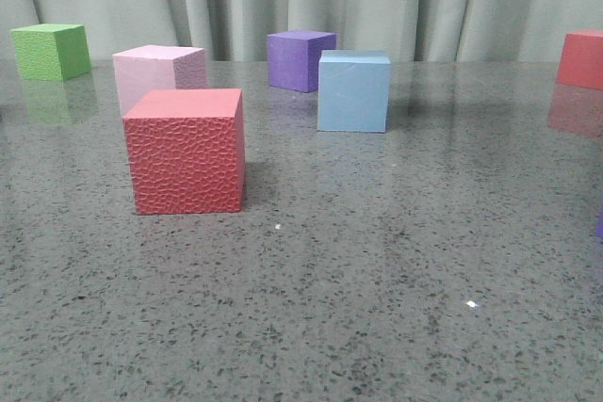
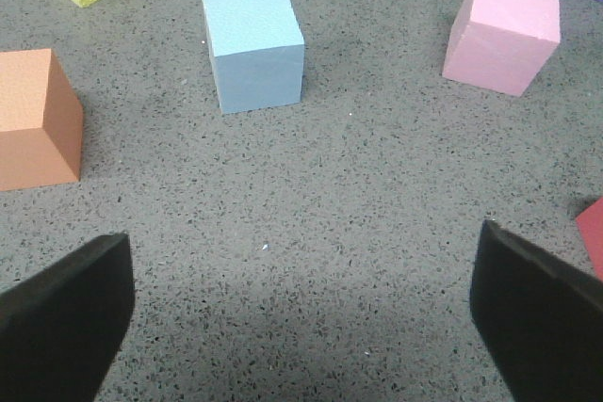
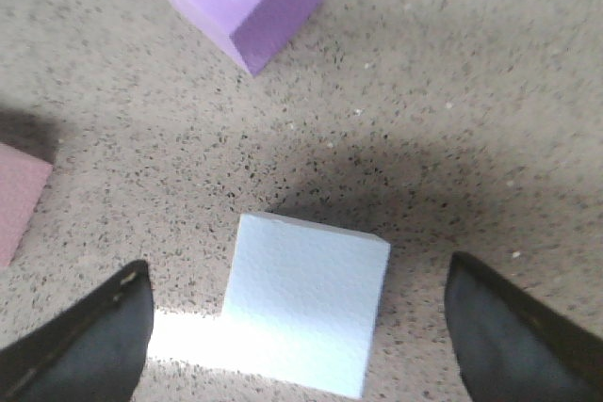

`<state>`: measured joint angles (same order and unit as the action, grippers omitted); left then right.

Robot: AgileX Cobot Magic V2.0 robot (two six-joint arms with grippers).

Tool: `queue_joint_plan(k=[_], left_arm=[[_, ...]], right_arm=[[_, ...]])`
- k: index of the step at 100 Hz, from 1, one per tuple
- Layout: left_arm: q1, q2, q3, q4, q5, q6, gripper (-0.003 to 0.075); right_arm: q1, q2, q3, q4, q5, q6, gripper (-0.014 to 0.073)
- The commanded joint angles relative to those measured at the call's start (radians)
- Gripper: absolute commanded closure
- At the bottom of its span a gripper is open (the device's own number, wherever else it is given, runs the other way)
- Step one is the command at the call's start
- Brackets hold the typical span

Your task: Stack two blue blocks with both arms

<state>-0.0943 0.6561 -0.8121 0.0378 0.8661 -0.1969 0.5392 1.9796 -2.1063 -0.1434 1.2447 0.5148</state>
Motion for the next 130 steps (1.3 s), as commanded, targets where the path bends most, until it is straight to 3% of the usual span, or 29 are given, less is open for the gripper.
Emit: queue_joint_plan(k=[1,16,57,110,130], left_arm=[[0.002,0.006,-0.037,-0.006,-0.066,-0.002,0.0029],[0.002,0.006,-0.037,-0.006,-0.066,-0.002,0.0029],[0.002,0.006,-0.037,-0.006,-0.066,-0.002,0.0029],[0.002,0.006,-0.037,-0.006,-0.064,-0.002,0.0029],[0.002,0.006,-0.037,-0.006,-0.064,-0.002,0.0029]], right_arm=[[-0.002,-0.098,-0.037,-0.046,0.018,-0.040,-0.0029],[-0.002,-0.142,-0.036,-0.106,0.043,-0.088,-0.0029],[-0.091,-0.282,0.047,-0.107,0.050,-0.203,-0.0029],[-0.318,-0.761,0.697,-0.107,-0.175,-0.235,-0.0029],[-0.336,-0.929,0.916,-0.112,-0.244,-0.244,-0.0029]])
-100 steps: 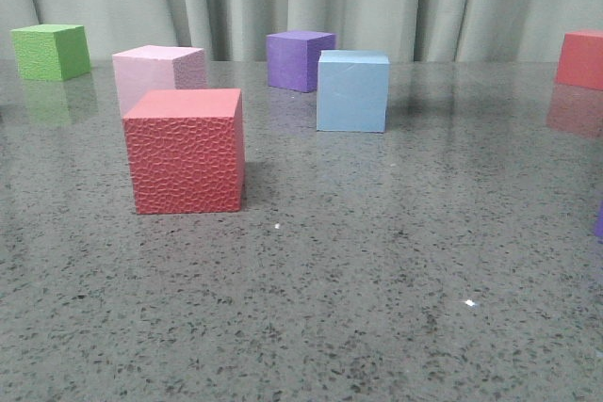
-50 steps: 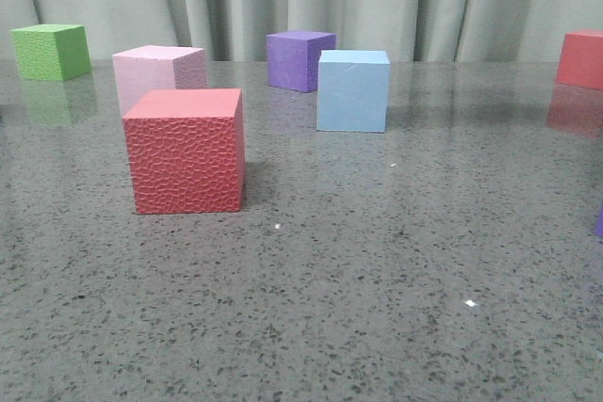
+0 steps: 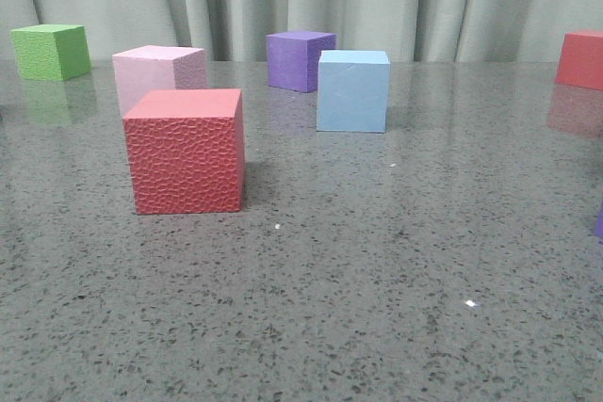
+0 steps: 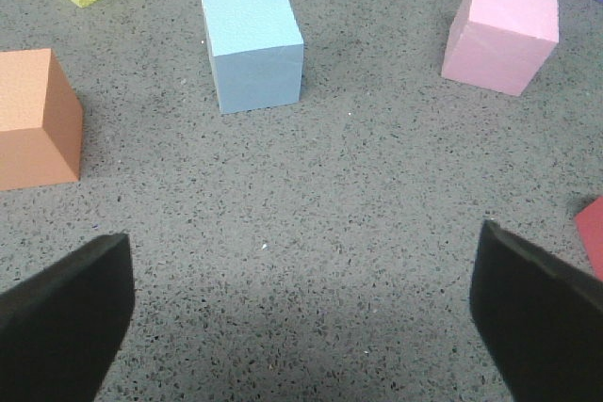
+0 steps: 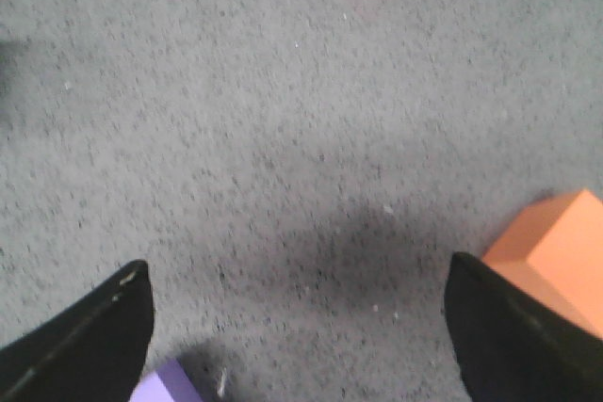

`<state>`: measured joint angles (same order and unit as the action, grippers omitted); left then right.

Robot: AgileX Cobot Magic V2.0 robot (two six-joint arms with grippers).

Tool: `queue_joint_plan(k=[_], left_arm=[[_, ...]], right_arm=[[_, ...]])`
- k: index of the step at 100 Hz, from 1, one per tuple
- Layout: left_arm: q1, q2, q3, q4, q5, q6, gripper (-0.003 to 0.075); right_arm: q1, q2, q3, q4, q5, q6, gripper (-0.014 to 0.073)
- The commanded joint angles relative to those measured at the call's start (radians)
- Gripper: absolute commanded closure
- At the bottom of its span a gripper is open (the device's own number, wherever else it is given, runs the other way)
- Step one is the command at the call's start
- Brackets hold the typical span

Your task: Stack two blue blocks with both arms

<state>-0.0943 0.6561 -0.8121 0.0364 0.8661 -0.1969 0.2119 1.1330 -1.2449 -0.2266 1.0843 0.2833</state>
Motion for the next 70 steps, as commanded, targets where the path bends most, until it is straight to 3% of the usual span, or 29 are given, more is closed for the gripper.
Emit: queue_joint_plan(k=[1,39,70], left_arm=[[0.002,0.006,-0.037,-0.005,-0.064,-0.002,0.0029],[0.002,0.006,-0.037,-0.005,-0.064,-0.002,0.0029],[0.002,0.006,-0.037,-0.005,-0.081,-0.002,0.0029]], right_arm=[[-0.009,-0.093,0.068,-0.029,-0.087,-0.013,-0.0029],[-0.009,-0.330,0.319,-0.073,-0.117,-0.013,-0.0029],[-0.009,-0.400,0.369,-0.112,-0.117,-0.013,-0.0029]])
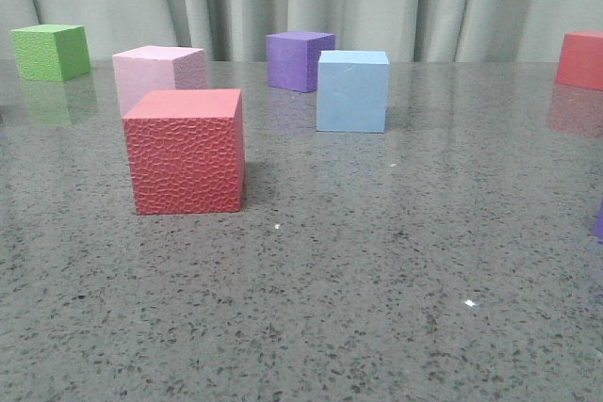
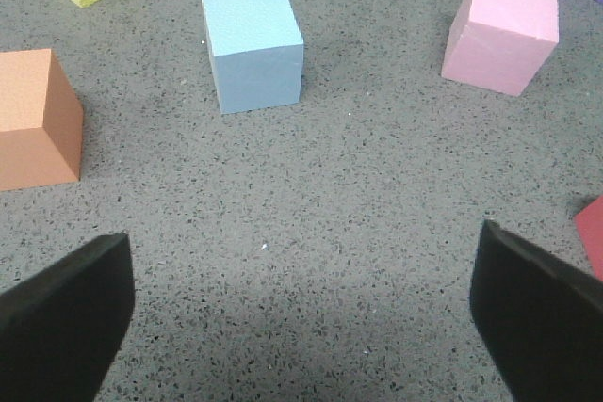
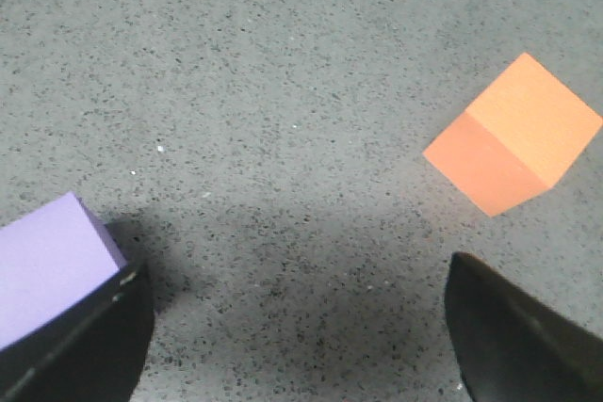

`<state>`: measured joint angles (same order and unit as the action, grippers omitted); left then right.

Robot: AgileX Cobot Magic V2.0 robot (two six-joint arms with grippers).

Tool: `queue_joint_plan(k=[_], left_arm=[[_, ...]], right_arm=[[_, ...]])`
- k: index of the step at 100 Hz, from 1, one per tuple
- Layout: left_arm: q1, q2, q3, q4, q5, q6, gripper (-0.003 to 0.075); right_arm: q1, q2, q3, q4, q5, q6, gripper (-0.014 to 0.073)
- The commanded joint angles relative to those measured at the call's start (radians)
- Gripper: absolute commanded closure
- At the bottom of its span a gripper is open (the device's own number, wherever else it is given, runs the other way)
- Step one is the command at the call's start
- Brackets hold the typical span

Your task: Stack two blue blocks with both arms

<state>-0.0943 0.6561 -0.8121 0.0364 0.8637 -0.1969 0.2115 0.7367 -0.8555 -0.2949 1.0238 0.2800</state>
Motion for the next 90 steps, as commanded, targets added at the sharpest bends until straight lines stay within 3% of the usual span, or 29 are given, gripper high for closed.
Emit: queue_joint_plan(k=[1,43,90], left_arm=[[0.002,0.006,-0.037,-0.005,-0.080,-0.002,0.0029],[0.002,0.038,-0.071,-0.005,-0.093,-0.028,0.0029],[0.002,0.417,-0.334,0.102,-0.091,-0.133,0.0029]], right_arm=[[-0.008,-0.004,-0.020,-0.043,-0.057,-0.010,-0.0029],[-0.008,-0.004,-0.020,-0.042,-0.096,-0.010,-0.0029],[-0.008,-0.004,-0.020,-0.031,-0.095,-0.010,-0.0029]])
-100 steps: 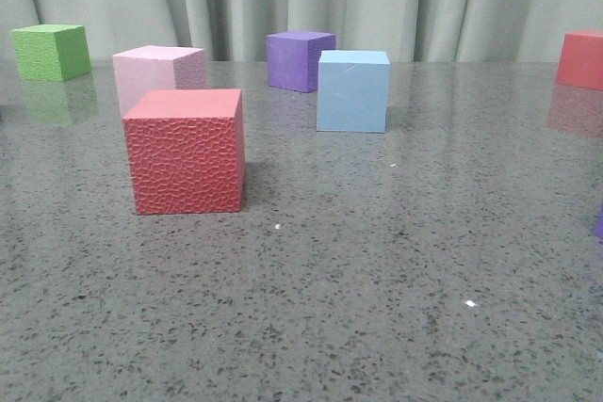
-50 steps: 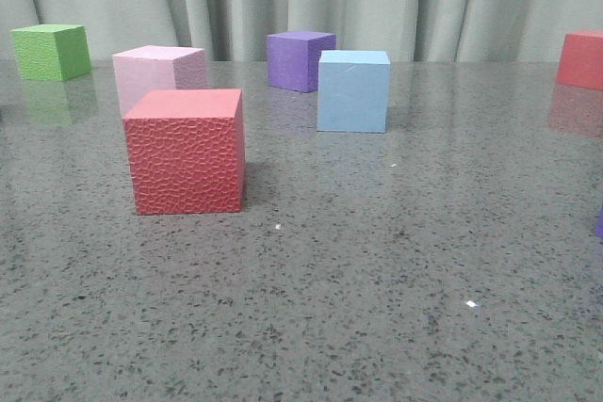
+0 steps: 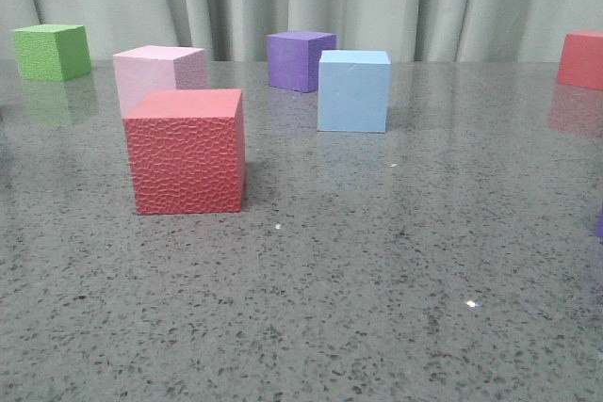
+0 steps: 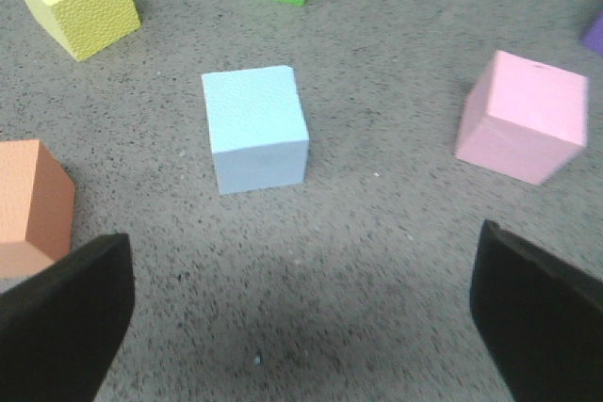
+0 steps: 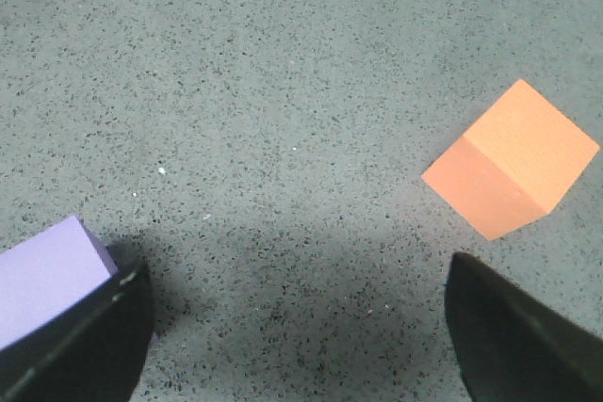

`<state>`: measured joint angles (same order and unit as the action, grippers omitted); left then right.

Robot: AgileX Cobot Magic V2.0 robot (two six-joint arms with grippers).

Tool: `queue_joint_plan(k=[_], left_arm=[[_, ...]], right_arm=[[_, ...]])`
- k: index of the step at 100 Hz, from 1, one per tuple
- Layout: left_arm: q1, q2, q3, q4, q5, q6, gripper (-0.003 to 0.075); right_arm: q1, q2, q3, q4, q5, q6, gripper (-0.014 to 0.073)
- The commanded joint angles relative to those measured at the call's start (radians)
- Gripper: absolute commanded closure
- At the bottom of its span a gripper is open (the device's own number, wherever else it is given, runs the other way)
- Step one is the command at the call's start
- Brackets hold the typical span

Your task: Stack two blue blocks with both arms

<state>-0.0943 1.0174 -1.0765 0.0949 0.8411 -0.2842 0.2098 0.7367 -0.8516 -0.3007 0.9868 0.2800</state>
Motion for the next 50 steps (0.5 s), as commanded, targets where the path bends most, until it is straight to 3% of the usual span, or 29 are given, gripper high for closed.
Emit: queue_joint_plan(k=[1,18,50], left_arm=[[0.002,0.061,-0.076,0.048,-0.069,-0.050,0.0029],[0.002,0.185,-0.149,0.119,-0.071,-0.132,0.0029],[0.002,0.362,-0.240,0.152,-0.073,-0.166,0.0029]], right_arm=[[-0.007,-0.004,-0.024,-0.026,-0.058,-0.010,-0.0029],[-0.007,-0.004,-0.024,-0.024,-0.058,-0.010,-0.0029],[-0.007,-0.004,-0.024,-0.017,-0.058,-0.010,-0.0029]])
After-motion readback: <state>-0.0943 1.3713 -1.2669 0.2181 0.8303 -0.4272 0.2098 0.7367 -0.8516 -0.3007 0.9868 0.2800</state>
